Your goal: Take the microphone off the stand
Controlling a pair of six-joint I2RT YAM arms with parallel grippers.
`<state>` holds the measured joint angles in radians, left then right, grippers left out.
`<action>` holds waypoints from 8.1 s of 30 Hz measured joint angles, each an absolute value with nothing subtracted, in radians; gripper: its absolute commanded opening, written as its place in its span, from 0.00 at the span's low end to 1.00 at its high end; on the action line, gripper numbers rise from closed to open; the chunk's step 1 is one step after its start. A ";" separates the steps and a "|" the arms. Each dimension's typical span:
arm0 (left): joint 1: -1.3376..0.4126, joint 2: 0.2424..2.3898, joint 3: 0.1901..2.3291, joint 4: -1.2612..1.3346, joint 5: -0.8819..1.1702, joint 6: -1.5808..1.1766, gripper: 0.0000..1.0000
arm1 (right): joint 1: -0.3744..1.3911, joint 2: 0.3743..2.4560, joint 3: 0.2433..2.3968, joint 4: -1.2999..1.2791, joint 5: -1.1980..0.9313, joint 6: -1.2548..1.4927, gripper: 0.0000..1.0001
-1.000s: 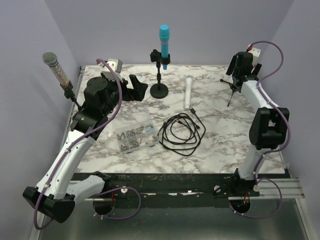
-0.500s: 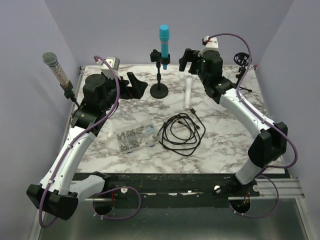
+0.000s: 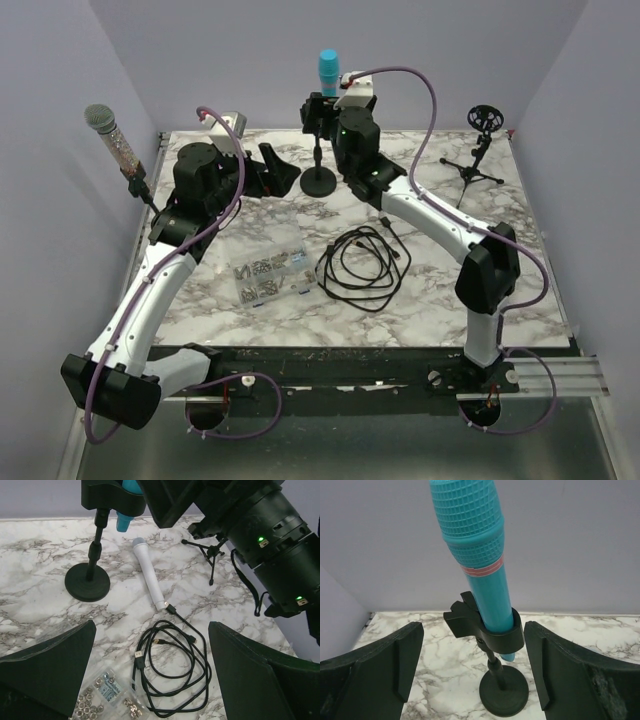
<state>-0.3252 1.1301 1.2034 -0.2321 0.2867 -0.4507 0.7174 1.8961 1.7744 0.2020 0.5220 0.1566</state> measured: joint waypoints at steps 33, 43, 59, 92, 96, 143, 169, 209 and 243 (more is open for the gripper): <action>-0.287 1.130 1.190 -0.204 0.327 -0.465 0.99 | 0.717 2.334 2.268 0.310 0.746 -0.207 0.11; -0.285 1.164 1.181 -0.127 0.428 -0.494 0.99 | 0.673 2.147 2.011 0.287 0.478 -0.142 0.01; -0.254 1.194 1.174 -0.039 0.490 -0.516 0.99 | 0.581 1.952 1.824 0.157 -0.015 -0.057 0.01; -0.185 1.490 1.320 0.084 0.684 -0.183 0.99 | 0.566 2.009 2.002 -0.075 -0.207 -0.045 0.01; -0.186 1.554 1.351 0.075 0.685 -0.144 0.99 | 0.566 2.011 2.008 -0.084 -0.209 -0.053 0.01; -0.260 1.682 1.418 0.088 0.526 -0.034 0.51 | 0.562 2.014 2.013 -0.088 -0.226 -0.054 0.01; -0.267 1.749 1.500 -0.047 0.532 -0.022 0.00 | 0.562 2.014 2.022 -0.100 -0.227 -0.048 0.01; -0.271 1.747 1.505 -0.145 0.517 -0.063 0.99 | 0.336 1.810 1.882 -0.178 0.277 0.038 0.01; -0.186 1.819 1.877 -0.343 0.676 -0.686 0.84 | 0.149 2.512 2.323 -0.786 0.005 0.185 0.15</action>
